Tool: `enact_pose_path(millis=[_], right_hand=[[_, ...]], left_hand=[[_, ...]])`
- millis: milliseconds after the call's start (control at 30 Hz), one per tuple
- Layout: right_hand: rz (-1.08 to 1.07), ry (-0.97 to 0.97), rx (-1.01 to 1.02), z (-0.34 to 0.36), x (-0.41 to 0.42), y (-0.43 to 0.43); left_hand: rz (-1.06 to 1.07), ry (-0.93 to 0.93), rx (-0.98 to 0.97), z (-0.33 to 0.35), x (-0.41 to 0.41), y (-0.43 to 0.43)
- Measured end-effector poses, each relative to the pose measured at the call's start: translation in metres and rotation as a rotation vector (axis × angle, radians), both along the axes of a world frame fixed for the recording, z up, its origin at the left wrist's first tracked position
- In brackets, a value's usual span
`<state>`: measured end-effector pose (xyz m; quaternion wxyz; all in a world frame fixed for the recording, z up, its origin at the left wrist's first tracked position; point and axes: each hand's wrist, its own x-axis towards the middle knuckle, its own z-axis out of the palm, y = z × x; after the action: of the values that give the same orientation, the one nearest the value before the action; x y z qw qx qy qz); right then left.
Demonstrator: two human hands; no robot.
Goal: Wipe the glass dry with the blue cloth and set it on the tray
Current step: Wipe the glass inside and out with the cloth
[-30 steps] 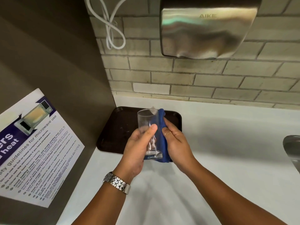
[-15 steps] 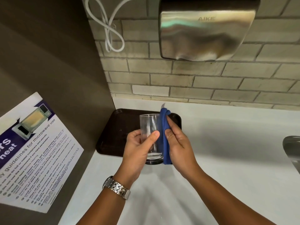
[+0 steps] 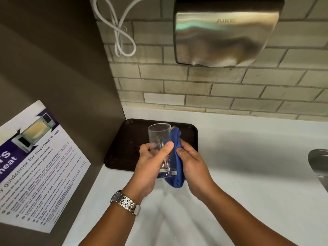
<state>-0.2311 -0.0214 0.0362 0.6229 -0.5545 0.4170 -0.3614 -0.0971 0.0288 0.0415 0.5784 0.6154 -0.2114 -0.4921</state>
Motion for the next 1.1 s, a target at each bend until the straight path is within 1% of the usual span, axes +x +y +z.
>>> enact_pose_path(millis=[33, 133, 167, 233, 333, 367, 433, 533, 633, 667, 733, 800, 833, 933, 1000, 1100], right_hand=[[0.010, 0.013, -0.003, 0.000, 0.000, 0.000], [0.007, 0.060, -0.137, 0.002, 0.000, 0.008], [0.005, 0.058, -0.152, 0.002, -0.001, 0.010], [0.013, 0.018, -0.092, 0.004, -0.002, 0.008], [0.031, -0.052, 0.134, 0.004, -0.001, 0.000], [0.034, -0.051, 0.157, 0.004, -0.001, 0.000], [0.036, -0.049, 0.119, 0.006, 0.000, 0.002], [0.039, -0.050, 0.003, 0.011, 0.002, 0.005], [0.025, -0.089, -0.022, 0.016, 0.005, 0.000], [0.015, -0.119, 0.001, 0.018, 0.005, -0.003], [0.018, -0.203, 0.111, 0.021, 0.004, -0.009], [0.056, -0.277, 0.213, 0.022, 0.002, -0.014], [0.069, -0.291, 0.231, 0.022, 0.001, -0.014], [0.032, -0.285, 0.180, 0.021, 0.003, -0.004], [0.012, -0.272, 0.121, 0.021, 0.004, 0.002], [0.035, -0.293, 0.140, 0.023, 0.003, -0.001]], left_hand=[[0.006, 0.015, 0.000, -0.001, 0.001, 0.001], [0.035, 0.027, -0.035, 0.002, 0.001, 0.004], [0.038, 0.024, -0.048, 0.004, 0.001, 0.005], [0.055, 0.039, -0.057, 0.004, 0.001, 0.006], [0.115, 0.113, -0.018, 0.000, 0.001, 0.007], [0.121, 0.138, 0.001, 0.000, 0.000, 0.007], [0.110, 0.159, -0.002, 0.001, -0.002, 0.008], [0.061, 0.085, -0.077, 0.003, -0.005, 0.009], [0.010, 0.060, -0.138, 0.003, -0.006, 0.011], [-0.013, 0.040, -0.163, 0.003, -0.005, 0.012], [-0.048, -0.036, -0.211, 0.003, -0.002, 0.013], [-0.054, -0.137, -0.234, 0.002, 0.002, 0.015], [-0.043, -0.168, -0.237, 0.001, 0.003, 0.015], [0.000, -0.182, -0.236, -0.002, 0.007, 0.018], [-0.001, -0.150, -0.249, -0.003, 0.009, 0.019], [-0.027, -0.112, -0.272, -0.001, 0.009, 0.018]])
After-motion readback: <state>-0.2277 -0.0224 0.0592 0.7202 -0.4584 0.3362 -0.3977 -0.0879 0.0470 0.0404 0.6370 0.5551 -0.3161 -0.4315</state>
